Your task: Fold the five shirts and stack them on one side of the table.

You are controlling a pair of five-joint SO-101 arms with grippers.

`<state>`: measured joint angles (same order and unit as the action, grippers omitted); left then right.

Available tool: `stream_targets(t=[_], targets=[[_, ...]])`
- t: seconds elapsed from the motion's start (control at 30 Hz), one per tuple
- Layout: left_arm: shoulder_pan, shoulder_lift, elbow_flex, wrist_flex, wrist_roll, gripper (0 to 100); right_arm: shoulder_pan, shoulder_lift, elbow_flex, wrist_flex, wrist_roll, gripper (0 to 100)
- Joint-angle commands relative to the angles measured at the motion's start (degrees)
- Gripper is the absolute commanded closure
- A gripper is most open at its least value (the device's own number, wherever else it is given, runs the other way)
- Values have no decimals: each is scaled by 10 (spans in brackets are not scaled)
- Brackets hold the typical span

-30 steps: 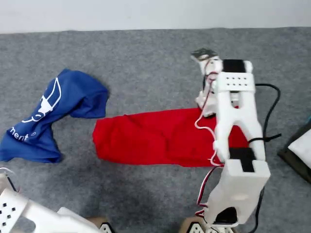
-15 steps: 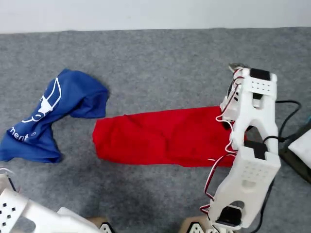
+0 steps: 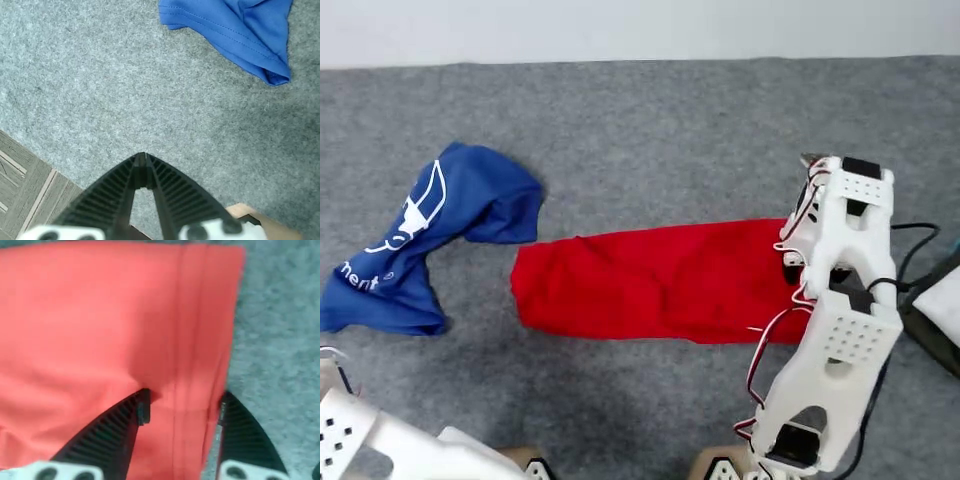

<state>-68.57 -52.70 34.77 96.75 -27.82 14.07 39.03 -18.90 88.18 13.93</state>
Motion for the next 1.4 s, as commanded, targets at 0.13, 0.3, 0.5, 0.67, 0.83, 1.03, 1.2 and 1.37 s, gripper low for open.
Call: stream_targets(t=[0.13, 0.3, 0.5, 0.67, 0.83, 1.03, 1.2, 1.37], targets=[[-3, -7, -7, 0, -6, 997, 8, 16, -13, -1, -2, 913], [0, -7, -7, 0, -6, 997, 16, 15, -13, -1, -2, 968], [1, -7, -7, -4, -29, 997, 57, 14, -14, 5, 0, 989], [-1, -7, -7, -4, -51, 997, 101, 14, -15, 1, 43, 989], [1, -7, -7, -4, -51, 997, 149, 14, -34, 2, 77, 989], [1, -7, -7, -4, -52, 997, 189, 15, -109, 9, 103, 989], [0, -7, -7, -4, -71, 997, 197, 16, -151, 51, 117, 989], [-1, -7, -4, -4, -71, 997, 172, 13, -185, 116, 125, 989]])
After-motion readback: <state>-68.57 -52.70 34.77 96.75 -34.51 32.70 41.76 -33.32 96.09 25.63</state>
